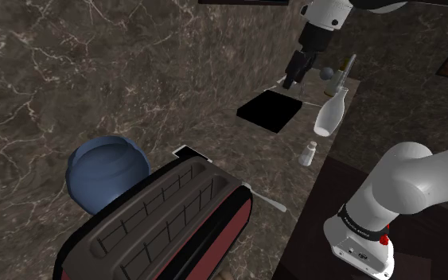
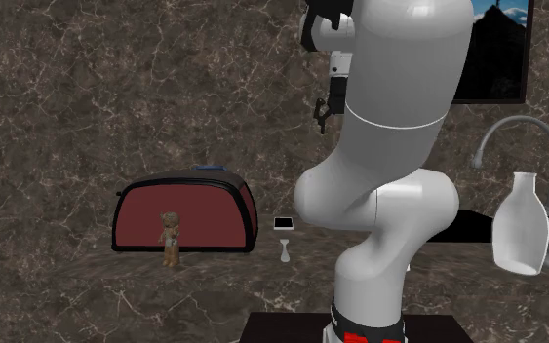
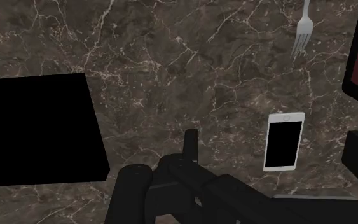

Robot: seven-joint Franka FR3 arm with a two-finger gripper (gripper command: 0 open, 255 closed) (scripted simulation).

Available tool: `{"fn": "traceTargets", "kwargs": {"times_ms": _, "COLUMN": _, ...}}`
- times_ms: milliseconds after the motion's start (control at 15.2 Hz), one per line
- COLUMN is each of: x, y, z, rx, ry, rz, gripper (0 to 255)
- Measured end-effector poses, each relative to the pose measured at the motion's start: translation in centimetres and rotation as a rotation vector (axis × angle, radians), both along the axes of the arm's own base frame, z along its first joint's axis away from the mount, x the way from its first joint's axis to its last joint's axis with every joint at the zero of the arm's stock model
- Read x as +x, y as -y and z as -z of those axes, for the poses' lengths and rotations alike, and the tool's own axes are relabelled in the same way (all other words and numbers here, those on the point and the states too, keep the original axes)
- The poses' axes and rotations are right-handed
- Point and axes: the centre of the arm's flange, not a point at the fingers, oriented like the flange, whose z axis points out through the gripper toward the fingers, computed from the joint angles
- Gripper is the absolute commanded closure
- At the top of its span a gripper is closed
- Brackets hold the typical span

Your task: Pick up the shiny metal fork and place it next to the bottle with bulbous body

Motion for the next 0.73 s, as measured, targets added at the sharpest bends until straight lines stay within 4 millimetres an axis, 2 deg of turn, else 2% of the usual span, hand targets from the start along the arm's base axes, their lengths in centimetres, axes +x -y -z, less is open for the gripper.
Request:
{"fn": "traceTargets", "kwargs": {"times_ms": 66, "x": 0.0, "y": 0.0, "z": 0.0, "rx": 0.000, "ry": 0.000, "rz": 0.000, "gripper": 0}}
{"fn": "traceTargets", "kwargs": {"times_ms": 198, "x": -0.1, "y": -0.4, "z": 1.4, "rx": 0.006, "ry": -0.012, "rz": 0.000, "gripper": 0}}
{"fn": "traceTargets", "kwargs": {"times_ms": 726, "x": -0.1, "y": -3.8, "z": 10.7, "rx": 0.046, "ry": -0.091, "rz": -0.001, "gripper": 0}}
